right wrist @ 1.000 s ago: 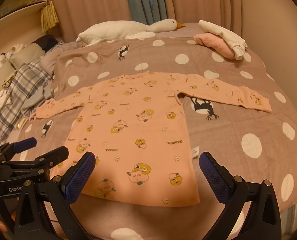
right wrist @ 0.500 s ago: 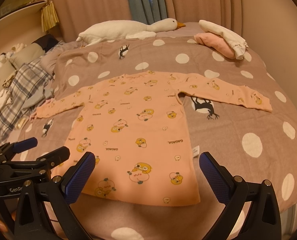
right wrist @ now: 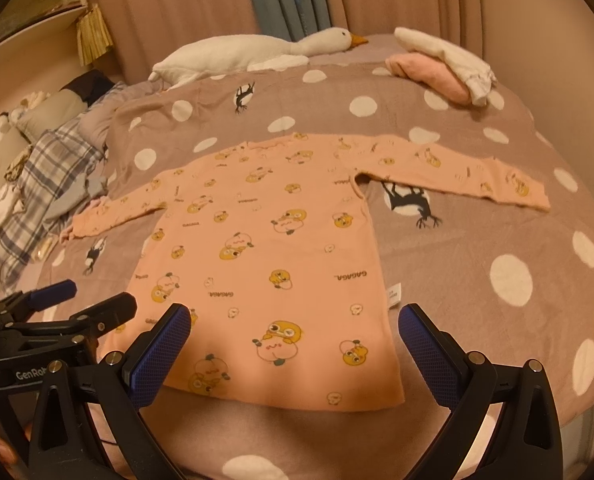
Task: Fold small clothes
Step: 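Grasp the peach shirt's sleeve cuff with the right tool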
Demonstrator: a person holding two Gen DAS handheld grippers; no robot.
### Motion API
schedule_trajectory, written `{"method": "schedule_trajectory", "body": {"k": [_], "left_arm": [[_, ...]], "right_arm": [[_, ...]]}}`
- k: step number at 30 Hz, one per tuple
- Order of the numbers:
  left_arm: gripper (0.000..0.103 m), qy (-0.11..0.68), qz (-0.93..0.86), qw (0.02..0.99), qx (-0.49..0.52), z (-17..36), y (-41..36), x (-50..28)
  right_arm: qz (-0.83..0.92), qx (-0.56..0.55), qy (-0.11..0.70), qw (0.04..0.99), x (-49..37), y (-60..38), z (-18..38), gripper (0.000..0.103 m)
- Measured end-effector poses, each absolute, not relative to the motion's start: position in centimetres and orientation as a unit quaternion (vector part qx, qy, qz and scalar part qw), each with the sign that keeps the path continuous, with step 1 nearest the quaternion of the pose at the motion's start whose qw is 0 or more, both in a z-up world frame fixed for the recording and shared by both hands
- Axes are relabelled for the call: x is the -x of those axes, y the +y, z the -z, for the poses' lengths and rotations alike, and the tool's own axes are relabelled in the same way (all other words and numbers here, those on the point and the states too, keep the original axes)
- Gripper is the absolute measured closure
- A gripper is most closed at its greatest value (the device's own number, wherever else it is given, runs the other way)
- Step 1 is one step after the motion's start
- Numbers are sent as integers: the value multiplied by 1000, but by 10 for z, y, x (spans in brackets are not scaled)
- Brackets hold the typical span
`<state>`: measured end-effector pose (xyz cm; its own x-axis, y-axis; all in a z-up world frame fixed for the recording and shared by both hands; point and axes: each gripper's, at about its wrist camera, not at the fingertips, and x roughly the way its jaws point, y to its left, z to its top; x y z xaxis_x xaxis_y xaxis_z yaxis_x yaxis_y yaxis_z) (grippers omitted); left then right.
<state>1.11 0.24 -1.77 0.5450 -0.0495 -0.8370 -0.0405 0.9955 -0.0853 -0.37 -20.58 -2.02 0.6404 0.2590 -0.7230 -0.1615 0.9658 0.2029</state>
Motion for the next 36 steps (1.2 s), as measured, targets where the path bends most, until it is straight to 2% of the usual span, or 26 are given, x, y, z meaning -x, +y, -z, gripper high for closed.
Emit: {"method": "schedule_trajectory", "body": {"k": [4, 8, 14, 20, 32, 36], "left_arm": [[0, 498, 24, 858, 122, 38, 19, -22], [0, 516, 27, 831, 206, 58, 38, -29], [0, 532, 9, 822, 202, 73, 45, -43], [0, 535, 14, 820, 201, 76, 45, -60], [0, 532, 46, 821, 205, 73, 39, -91], [0, 538, 43, 818, 198, 76, 36, -98]], "right_arm": [[-143, -130, 430, 882, -10, -230, 38, 0], [-142, -235, 414, 868, -19, -278, 49, 0], [-70, -330, 375, 864, -23, -357, 68, 0], [-49, -454, 345, 820, -50, -431, 95, 0], [-11, -599, 262, 757, -124, -504, 143, 0], [-13, -594, 257, 762, -145, -517, 141, 0]]}}
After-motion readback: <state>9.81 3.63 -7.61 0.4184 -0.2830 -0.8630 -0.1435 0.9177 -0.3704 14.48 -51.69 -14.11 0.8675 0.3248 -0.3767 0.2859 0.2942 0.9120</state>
